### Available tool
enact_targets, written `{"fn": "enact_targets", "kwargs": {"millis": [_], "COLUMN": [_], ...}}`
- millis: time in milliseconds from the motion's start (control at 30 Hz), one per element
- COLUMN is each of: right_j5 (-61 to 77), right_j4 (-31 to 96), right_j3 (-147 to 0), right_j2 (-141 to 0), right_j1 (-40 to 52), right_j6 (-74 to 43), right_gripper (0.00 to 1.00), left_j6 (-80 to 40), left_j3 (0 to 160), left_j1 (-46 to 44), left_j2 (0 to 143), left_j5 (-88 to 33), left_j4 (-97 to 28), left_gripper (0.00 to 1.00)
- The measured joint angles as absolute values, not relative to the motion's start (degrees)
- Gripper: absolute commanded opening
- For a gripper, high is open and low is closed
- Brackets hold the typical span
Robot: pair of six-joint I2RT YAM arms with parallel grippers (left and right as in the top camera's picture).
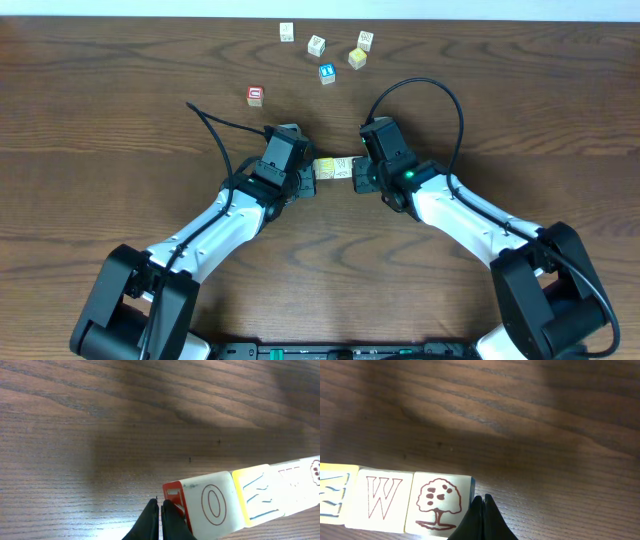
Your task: Lift 4 blocks
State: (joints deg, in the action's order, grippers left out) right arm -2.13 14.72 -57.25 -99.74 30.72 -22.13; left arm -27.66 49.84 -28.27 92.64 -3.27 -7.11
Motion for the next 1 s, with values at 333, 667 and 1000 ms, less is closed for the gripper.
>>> {"fn": "enact_targets", "kwargs": {"millis": [333,667,1000], "right_j5": [-2.3,-2.7,-2.9], "right_j4": [14.5,14.7,14.7], "right_j3": [-57.3,-57.3,-57.3], "right_j2": [-100.0,-100.0,-100.0], "right_j1": [30.7,30.7,30.7], "right_j6": [-22.2,-22.1,-22.1], "right_gripper": [0.01,0.01,0.01], "left_j6": [-28.5,-29.4,-29.7], "left_j3": [49.7,49.2,49.2], "left_j1": [-28.3,-28.3,-28.3], "left_j2": [94.2,96.5,96.5], "left_j5": [-3.7,-4.6,-4.8], "left_j4": [-6.0,-3.8,-3.7], "left_gripper": [0.07,0.07,0.07]}}
